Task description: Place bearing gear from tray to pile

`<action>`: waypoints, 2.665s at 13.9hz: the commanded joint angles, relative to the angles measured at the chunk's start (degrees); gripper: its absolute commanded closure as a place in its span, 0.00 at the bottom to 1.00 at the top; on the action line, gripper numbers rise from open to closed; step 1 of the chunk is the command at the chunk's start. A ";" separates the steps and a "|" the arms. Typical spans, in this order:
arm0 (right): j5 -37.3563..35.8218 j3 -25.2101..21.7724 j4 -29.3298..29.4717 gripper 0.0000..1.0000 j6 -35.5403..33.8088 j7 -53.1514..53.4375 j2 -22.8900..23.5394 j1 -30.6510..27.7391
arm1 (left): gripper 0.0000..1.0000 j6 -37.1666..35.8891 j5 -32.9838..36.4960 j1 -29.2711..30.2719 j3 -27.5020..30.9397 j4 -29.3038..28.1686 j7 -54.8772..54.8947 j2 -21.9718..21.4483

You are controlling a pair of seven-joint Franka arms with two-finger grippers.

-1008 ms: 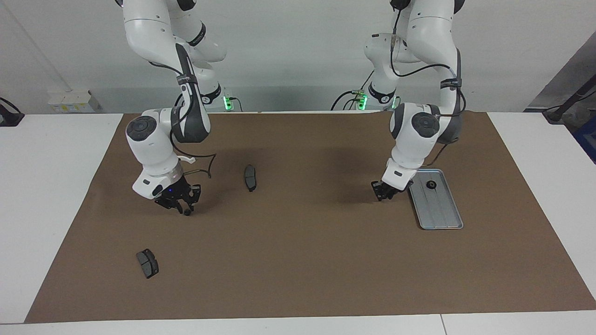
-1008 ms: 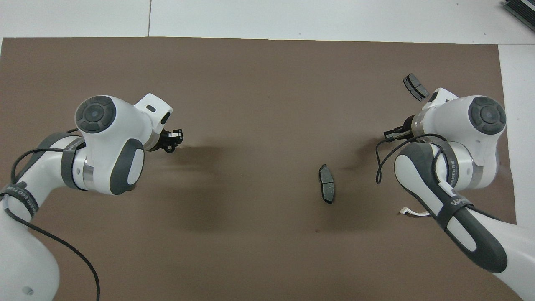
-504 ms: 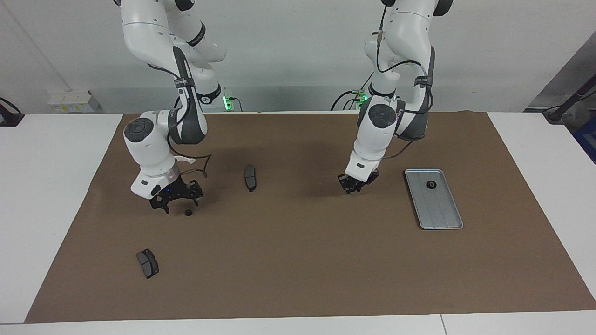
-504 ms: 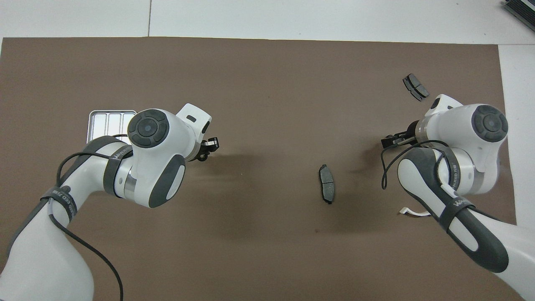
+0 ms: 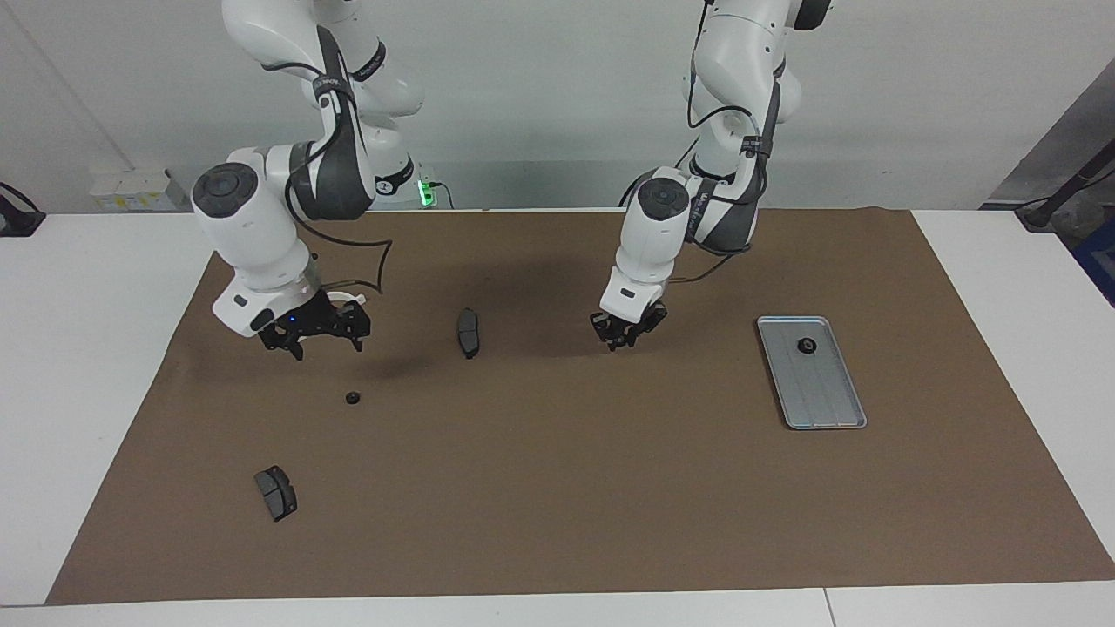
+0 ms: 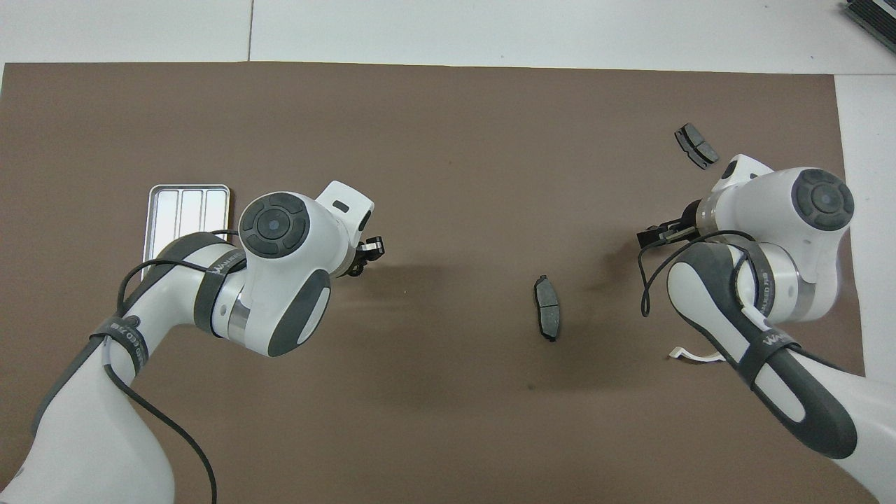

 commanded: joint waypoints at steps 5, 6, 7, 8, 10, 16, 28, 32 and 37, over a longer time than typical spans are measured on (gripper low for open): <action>0.68 0.63 -0.61 0.00 -10.94 10.90 -9.43 2.12 | 1.00 3.75 -0.31 -5.42 0.84 0.42 -1.89 0.47; 0.50 0.71 -0.35 0.00 -11.65 11.53 -9.61 2.13 | 0.99 3.75 -0.31 -5.95 0.84 0.42 -1.89 0.47; 0.15 0.80 0.00 0.00 -10.96 11.79 -9.62 2.21 | 0.94 3.75 -0.31 -6.13 0.84 0.42 -1.89 0.47; 0.15 0.98 0.96 0.00 -10.69 11.88 -9.27 2.21 | 0.89 4.36 -0.31 -6.22 0.84 0.24 -1.89 0.47; 3.30 0.98 4.47 0.00 -12.52 14.50 -8.65 1.42 | 0.77 6.12 -0.40 -6.05 0.84 -0.29 -1.80 0.55; -0.01 0.89 8.08 0.00 -17.28 18.30 -8.30 2.03 | 0.16 7.80 -0.31 -5.26 1.01 0.68 -1.89 0.90; -2.04 1.15 9.23 0.00 -6.06 38.16 1.53 20.21 | 0.25 -22.60 -0.40 23.29 1.45 8.78 27.78 -5.06; -2.31 1.15 10.19 0.00 -0.06 44.92 6.10 25.67 | 0.05 -19.91 -0.31 30.07 1.45 0.18 37.82 -8.49; -2.31 1.15 12.75 0.00 1.08 46.51 10.94 30.77 | 0.00 -6.81 -0.31 33.77 1.45 -9.85 43.37 -11.30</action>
